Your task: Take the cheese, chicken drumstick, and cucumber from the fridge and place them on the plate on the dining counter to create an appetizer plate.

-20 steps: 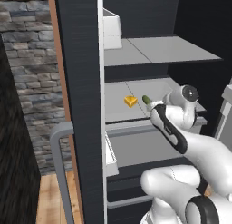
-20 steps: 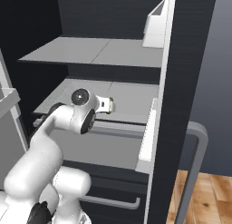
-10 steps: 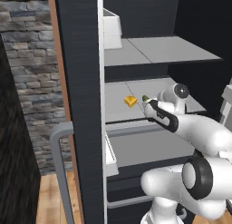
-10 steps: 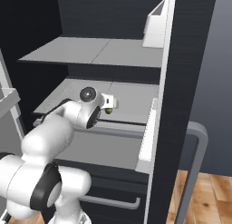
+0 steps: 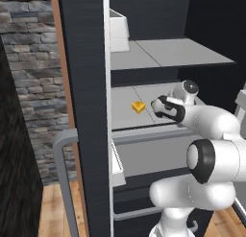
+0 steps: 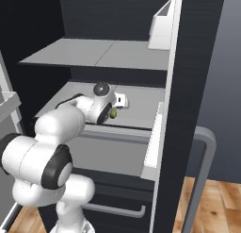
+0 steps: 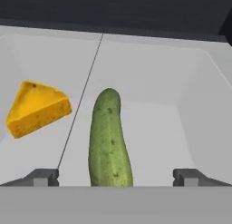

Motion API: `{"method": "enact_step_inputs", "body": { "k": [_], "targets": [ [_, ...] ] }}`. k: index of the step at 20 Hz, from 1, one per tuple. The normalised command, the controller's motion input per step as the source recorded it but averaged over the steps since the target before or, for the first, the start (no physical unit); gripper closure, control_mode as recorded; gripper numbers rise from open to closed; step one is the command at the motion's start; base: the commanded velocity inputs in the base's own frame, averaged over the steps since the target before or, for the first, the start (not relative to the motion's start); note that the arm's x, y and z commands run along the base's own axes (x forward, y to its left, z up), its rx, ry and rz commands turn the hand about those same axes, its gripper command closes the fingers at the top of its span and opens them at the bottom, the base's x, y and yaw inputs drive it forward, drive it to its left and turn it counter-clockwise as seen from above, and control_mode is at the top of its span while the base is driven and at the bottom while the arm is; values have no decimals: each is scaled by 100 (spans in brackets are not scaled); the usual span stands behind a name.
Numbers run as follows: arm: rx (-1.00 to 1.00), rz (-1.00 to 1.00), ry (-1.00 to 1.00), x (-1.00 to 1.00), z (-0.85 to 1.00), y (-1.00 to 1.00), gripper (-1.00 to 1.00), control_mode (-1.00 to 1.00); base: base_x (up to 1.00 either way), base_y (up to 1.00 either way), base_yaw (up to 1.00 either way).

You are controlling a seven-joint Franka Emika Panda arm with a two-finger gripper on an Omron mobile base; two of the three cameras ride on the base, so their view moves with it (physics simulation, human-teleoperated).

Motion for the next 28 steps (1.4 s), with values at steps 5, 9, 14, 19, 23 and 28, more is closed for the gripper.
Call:
{"method": "enact_step_inputs", "body": {
  "k": [5,9,14,19,23,28],
  "targets": [
    [0,1,0,17,-45,0,-100,-100,0,0,0],
    [0,2,0,7,-62,0,-100,-100,0,0,0],
    [0,1,1,24,-43,0,-100,-100,0,0,0],
    [0,0,8,35,-36,7,-100,-100,0,0,0],
    [-2,0,10,27,-52,24,100,-100,0,0,0],
    [-4,2,1,0,-72,16,100,-100,0,0,0]
  ]
}}
